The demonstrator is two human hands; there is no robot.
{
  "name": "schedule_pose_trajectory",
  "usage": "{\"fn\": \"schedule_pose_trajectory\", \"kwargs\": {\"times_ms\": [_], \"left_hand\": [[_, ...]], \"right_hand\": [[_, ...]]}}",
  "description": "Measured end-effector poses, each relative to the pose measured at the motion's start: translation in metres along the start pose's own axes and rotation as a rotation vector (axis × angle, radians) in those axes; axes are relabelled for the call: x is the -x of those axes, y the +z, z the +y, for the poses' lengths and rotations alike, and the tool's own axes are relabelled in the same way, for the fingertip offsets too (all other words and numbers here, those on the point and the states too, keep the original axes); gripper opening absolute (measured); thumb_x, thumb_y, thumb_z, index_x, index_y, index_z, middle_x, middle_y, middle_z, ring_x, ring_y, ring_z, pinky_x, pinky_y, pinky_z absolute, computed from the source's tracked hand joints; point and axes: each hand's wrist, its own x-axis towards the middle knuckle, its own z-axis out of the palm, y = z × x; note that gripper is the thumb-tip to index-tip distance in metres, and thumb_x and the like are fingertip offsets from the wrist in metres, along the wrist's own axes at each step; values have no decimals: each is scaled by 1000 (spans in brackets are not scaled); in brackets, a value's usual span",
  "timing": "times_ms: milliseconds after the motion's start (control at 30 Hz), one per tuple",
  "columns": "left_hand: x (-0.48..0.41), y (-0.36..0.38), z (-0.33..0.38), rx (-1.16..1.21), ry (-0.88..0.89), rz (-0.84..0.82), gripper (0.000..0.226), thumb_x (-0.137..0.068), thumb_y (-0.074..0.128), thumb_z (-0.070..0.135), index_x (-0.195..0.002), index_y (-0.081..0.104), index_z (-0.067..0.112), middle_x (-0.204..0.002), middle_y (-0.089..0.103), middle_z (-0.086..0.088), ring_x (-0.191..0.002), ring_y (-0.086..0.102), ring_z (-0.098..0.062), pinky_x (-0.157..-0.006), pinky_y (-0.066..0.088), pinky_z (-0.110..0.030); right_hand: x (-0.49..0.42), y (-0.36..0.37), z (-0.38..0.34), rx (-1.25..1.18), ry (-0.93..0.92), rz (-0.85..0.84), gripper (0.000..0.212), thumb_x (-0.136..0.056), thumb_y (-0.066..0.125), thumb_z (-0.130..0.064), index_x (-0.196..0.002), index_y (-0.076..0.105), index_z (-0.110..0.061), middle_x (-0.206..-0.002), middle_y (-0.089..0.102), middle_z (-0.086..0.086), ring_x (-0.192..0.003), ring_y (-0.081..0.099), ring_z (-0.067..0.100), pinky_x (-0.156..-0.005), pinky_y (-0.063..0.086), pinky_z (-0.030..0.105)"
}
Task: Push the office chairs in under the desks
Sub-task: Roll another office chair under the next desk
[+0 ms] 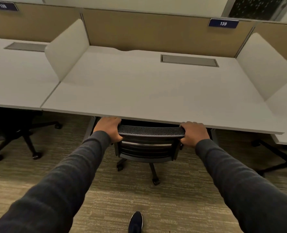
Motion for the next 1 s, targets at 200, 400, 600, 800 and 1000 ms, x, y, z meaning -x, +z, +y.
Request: {"fn": "schedule_pose_trajectory", "kwargs": {"times_ms": [200,400,600,800,1000], "left_hand": [[-36,-3,-23,-33,21,-28,47,-64,71,54,-98,54,26,-97,60,3,-92,55,-21,-87,44,-36],[-61,-11,-42,-68,71,-44,42,-64,71,51,-87,44,28,-91,57,3,-87,54,-20,-77,37,-33],[-61,-10,-48,-101,79,-65,42,-66,70,51,-93,50,26,-94,56,3,-88,53,-20,-79,38,-33],[-65,-14,0,-90,160,-135,79,-70,64,66,-136,44,28,-122,57,1,-110,53,-22,-98,40,-40],[-74,-15,157,-46,333,2,97,-70,56,79,-147,32,25,-132,50,-4,-119,47,-27,-103,36,-45]], "right_hand": [[-39,-4,-7,21,13,-9,38,-73,66,-40,-108,59,-27,-102,65,-2,-92,61,23,-82,45,36],[-53,-4,-17,35,29,2,37,-77,66,-41,-111,59,-28,-100,63,-3,-91,60,22,-81,46,37],[-50,-3,-24,3,40,11,47,-79,67,-42,-123,56,-27,-111,62,0,-102,58,24,-90,40,40],[-12,14,10,-168,42,168,84,-88,56,-66,-153,32,-19,-154,42,9,-142,36,29,-117,30,49],[57,42,90,-220,138,148,92,-89,37,-77,-159,12,-23,-163,26,9,-151,22,28,-124,19,53]]}}
